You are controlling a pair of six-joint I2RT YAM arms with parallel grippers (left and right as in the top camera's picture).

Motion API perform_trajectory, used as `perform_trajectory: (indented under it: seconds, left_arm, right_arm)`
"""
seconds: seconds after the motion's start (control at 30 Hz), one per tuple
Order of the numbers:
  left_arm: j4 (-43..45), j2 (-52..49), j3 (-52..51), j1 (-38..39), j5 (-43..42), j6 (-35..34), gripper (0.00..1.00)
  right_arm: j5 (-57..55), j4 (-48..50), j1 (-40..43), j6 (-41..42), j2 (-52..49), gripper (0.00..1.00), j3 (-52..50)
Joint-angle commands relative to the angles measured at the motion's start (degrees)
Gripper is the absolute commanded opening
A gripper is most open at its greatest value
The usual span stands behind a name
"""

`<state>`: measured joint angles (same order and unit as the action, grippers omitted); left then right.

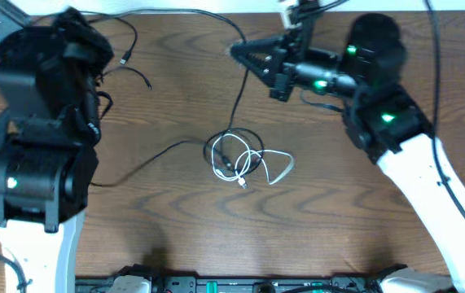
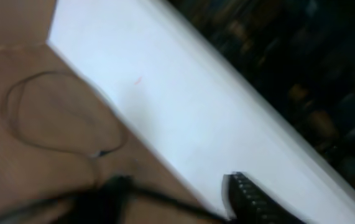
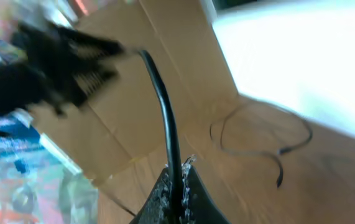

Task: Untangle cables

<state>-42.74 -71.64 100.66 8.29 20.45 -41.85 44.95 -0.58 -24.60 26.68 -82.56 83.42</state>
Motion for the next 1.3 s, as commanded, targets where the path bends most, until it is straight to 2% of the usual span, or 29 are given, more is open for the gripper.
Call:
perform_trajectory:
  seconds: [0.0, 0.07, 0.2, 0.37, 0.47, 0.6, 0.77, 0.8, 0.9, 0.93, 1.27]
  left_arm:
    - [-3.7, -1.4, 0.5, -0.2, -1.7, 1.1, 0.75]
    - [-6.9, -1.8, 0.5, -0.2, -5.5, 1.1, 0.79]
    - [-12.8, -2.0, 0.5, -0.2, -11.2, 1.1, 0.8]
    - [-17.3, -2.1, 0.4, -0.2, -18.9, 1.6, 0.79]
    - [-17.6, -2.2, -0.2, -0.2, -29.5, 7.2, 0.79]
    - [-17.7, -3.2, -1.1, -0.1, -40.1, 9.7, 0.79]
    - [-18.4, -7.1, -3.0, 3.0, -50.9, 17.7, 0.79]
    - [-18.9, -9.0, -3.0, 4.9, -52.8, 20.4, 0.79]
    - [-19.2, -12.8, -3.1, 8.9, -54.3, 22.3, 0.77]
    - [-19.5, -15.3, -3.1, 10.8, -54.3, 21.8, 0.67]
    - [-21.0, -28.1, -3.0, 15.3, -54.3, 19.7, 0.66]
  right_arm:
    - [-0.2, 0.8, 3.5, 3.1, 2.4, 0.01, 5.4]
    - [0.0, 0.8, 5.7, 3.6, 2.4, 0.01, 9.5]
    - [-0.3, 0.9, 8.8, 3.7, 2.4, 0.01, 15.9]
    - [-10.2, 2.5, 10.3, 4.1, 2.4, 0.01, 22.0]
    - [-16.7, 7.2, 10.3, 6.8, 2.4, 0.01, 23.7]
    - [-20.4, 13.2, 10.2, 12.0, 2.4, 0.01, 23.8]
    - [-28.2, 13.4, 9.1, 16.9, 1.8, 0.01, 23.8]
    - [-31.0, 14.1, 8.6, 20.2, 1.7, 0.01, 23.8]
    - [-34.3, 15.6, 8.0, 20.9, 1.7, 0.01, 23.8]
    - [-34.3, 15.8, 8.0, 20.9, 1.7, 0.01, 23.8]
    - [-38.4, 15.0, 8.0, 20.4, 1.7, 0.01, 23.8]
